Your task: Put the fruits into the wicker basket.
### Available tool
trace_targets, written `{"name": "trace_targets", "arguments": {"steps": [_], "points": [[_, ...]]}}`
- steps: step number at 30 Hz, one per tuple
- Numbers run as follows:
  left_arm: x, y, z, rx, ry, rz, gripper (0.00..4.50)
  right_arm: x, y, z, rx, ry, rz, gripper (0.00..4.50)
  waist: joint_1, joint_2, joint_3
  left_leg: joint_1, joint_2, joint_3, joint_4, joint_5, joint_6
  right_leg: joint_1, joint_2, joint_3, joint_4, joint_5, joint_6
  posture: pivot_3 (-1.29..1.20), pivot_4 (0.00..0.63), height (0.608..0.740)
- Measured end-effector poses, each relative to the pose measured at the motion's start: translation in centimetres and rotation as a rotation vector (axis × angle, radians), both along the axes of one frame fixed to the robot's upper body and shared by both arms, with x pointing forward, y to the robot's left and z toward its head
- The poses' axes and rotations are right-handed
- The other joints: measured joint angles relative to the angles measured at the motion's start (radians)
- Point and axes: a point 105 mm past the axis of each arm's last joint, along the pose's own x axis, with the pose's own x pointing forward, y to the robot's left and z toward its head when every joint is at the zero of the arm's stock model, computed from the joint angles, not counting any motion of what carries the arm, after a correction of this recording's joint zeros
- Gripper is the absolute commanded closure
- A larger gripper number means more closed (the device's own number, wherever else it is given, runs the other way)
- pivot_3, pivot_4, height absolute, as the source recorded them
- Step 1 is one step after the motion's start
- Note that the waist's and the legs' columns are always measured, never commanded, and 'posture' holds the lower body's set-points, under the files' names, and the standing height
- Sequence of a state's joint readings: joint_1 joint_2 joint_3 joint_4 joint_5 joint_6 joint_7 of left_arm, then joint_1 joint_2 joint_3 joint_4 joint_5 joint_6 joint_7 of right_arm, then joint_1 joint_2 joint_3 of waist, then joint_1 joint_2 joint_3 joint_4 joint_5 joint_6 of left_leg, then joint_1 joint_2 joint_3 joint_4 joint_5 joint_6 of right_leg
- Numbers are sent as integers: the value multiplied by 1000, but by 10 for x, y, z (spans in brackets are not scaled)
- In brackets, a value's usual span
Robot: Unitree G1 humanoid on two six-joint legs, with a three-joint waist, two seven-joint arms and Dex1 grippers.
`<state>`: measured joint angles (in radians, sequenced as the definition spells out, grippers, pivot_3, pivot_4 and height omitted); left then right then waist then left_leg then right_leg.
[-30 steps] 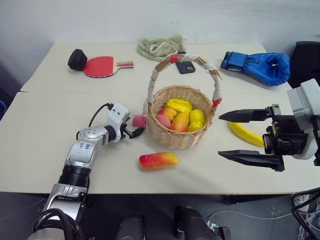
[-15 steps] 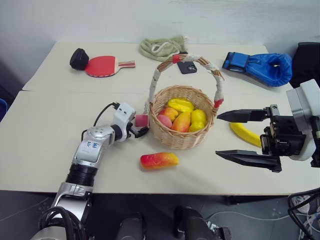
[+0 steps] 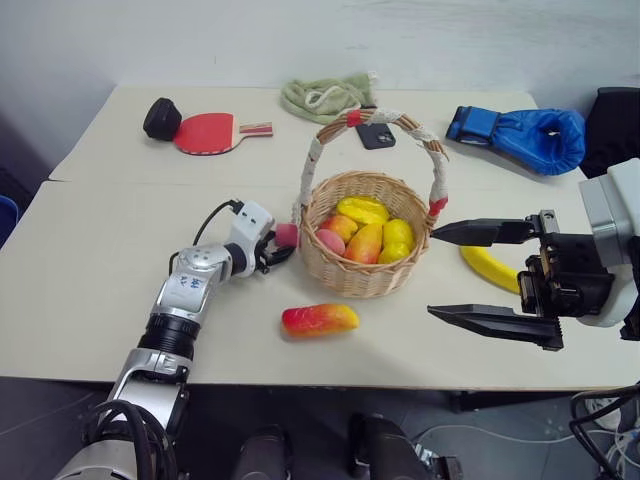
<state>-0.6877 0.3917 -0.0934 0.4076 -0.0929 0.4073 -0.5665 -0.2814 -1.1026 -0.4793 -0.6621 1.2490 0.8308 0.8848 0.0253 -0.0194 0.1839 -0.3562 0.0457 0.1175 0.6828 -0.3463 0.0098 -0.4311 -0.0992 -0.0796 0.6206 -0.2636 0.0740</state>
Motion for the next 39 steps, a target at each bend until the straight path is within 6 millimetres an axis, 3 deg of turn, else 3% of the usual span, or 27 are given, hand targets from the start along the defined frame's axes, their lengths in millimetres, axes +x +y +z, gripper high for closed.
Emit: {"name": "trace_targets", "arguments": {"steps": [2, 3, 11, 16, 23, 31, 34, 37, 39], "points": [[0, 0, 0, 1, -1, -2, 3350, 0, -1, -2, 1, 12, -7, 0, 0, 0, 0, 0, 0, 0, 0, 0, 0, 0, 0, 0, 0, 0, 0, 0, 150, 740], [0, 0, 0, 2, -1, -2, 3399, 1, -1, -3, 1, 17, -8, 0, 0, 0, 0, 0, 0, 0, 0, 0, 0, 0, 0, 0, 0, 0, 0, 0, 150, 740], [-5, 7, 1, 15, 12, 5, 3399, -1, 0, -3, 12, 23, 3, 0, -5, 0, 0, 0, 1, 0, 0, -1, 0, 0, 0, 0, -1, 0, 0, 0, 150, 740], [-20, 25, 1, 3, 29, 46, 3399, -2, 0, -2, 17, 27, 11, 0, -8, 0, 0, 0, 2, 1, 0, -1, -1, -1, 1, 1, -1, 0, 0, 0, 150, 740], [-58, 82, 6, -48, 52, 226, 3399, -4, 1, 0, 18, 20, 38, 0, -13, -1, 1, -1, 2, -1, 0, -2, -1, 0, -1, 4, -3, 0, -1, 0, 150, 740], [-115, 194, -7, -81, 98, 719, 3399, -3, 10, 4, 15, 12, 112, 0, -28, -2, 1, -1, 3, -3, -1, -4, -2, 0, -2, 6, -4, -1, -2, 0, 150, 740], [-124, 207, -9, -62, 101, 769, 3399, 2, 12, 1, 13, 21, 120, 0, -21, -2, 1, -1, 3, -4, -1, -4, -2, 0, -4, 5, -4, -2, -3, 0, 150, 740], [-124, 209, -9, -55, 89, 774, 2827, 4, 14, -1, -1, 23, 128, 0, -13, -2, 1, -2, 2, -5, -1, -4, -2, 0, -5, 5, -4, -2, -3, 0, 150, 740], [-124, 212, -9, -48, 81, 781, 2164, 7, 13, 1, 1, 10, 128, 0, -13, -2, 1, -2, 2, -5, -2, -4, -2, -1, -5, 5, -4, -2, -4, 0, 150, 740]]}}
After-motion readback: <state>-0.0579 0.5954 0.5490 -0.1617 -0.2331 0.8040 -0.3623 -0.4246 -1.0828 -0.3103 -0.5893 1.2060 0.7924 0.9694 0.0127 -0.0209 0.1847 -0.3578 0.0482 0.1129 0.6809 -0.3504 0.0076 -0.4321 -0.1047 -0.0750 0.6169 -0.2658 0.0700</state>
